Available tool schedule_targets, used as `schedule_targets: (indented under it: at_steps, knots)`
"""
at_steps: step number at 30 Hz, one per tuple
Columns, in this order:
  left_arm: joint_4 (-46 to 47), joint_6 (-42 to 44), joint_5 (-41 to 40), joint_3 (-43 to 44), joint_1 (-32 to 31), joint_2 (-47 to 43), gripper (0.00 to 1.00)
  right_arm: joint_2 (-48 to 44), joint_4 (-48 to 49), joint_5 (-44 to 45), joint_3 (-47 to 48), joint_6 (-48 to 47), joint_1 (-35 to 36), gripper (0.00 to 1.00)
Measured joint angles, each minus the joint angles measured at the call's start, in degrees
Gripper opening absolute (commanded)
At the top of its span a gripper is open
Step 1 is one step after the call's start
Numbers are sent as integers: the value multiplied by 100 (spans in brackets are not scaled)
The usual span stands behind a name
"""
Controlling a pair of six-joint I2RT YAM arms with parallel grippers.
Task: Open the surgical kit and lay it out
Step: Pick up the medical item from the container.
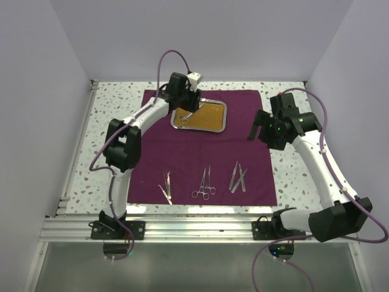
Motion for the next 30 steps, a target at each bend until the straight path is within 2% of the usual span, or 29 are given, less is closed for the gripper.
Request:
schedule_targets:
  at_steps: [10, 19, 21, 22, 23, 25, 30]
  knots:
    - [-271, 603, -310, 1056, 0, 1377, 51, 57, -55, 72, 11, 22, -4, 82]
    - [-306, 903, -527, 1274, 0, 1711, 50, 361, -55, 166, 85, 107, -4, 82]
    - [-299, 914, -562, 1311, -2, 1740, 47, 402, -52, 168, 92, 116, -4, 82]
    - [-302, 911, -566, 1333, -2, 1751, 43, 428, -55, 170, 98, 125, -4, 82]
    - [-302, 911, -566, 1364, -2, 1775, 33, 452, -55, 170, 109, 127, -4, 82]
    - [-299, 944, -535, 1434, -2, 1829, 28, 505, -57, 173, 149, 129, -4, 82]
    - [-302, 1014, -452, 1467, -4, 1867, 28, 654, -44, 170, 278, 129, -4, 82]
